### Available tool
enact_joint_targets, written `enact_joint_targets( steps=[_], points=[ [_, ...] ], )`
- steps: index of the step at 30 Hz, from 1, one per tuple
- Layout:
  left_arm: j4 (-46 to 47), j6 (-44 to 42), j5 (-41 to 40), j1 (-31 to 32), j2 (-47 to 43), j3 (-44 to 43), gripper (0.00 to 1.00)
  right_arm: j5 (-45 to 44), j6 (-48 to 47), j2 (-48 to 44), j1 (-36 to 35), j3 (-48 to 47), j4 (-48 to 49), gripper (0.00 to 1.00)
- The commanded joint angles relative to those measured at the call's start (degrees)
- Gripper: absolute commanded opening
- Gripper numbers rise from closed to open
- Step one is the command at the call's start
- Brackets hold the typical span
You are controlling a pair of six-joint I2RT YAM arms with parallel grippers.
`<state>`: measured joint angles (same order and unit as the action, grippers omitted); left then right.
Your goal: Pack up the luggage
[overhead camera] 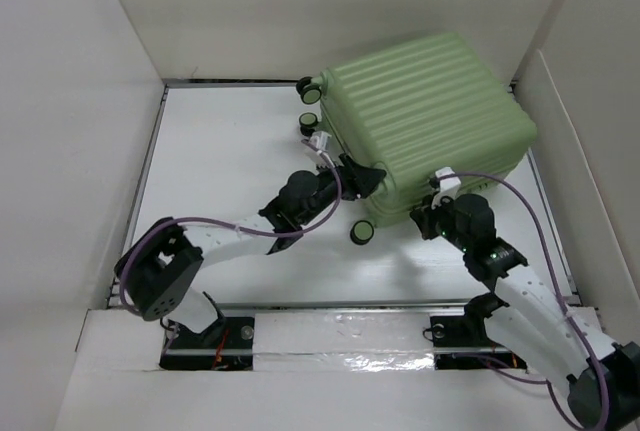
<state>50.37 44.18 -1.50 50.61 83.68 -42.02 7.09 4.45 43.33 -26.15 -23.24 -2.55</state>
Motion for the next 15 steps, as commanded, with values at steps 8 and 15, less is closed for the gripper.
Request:
enact_joint_targets(
  steps=[8,15],
  points=[
    [1.05,1.17,26.35,2.56,17.04,-22.13,0.0,13.05,11.72,-12.74,-9.69,9.53,17.22,0.0],
    [-5.18,-1.9,24.88,2.82,18.27,-22.05,0.04,2.5,12.69,-7.14,-18.05,7.34,29.31,0.0]
  ],
)
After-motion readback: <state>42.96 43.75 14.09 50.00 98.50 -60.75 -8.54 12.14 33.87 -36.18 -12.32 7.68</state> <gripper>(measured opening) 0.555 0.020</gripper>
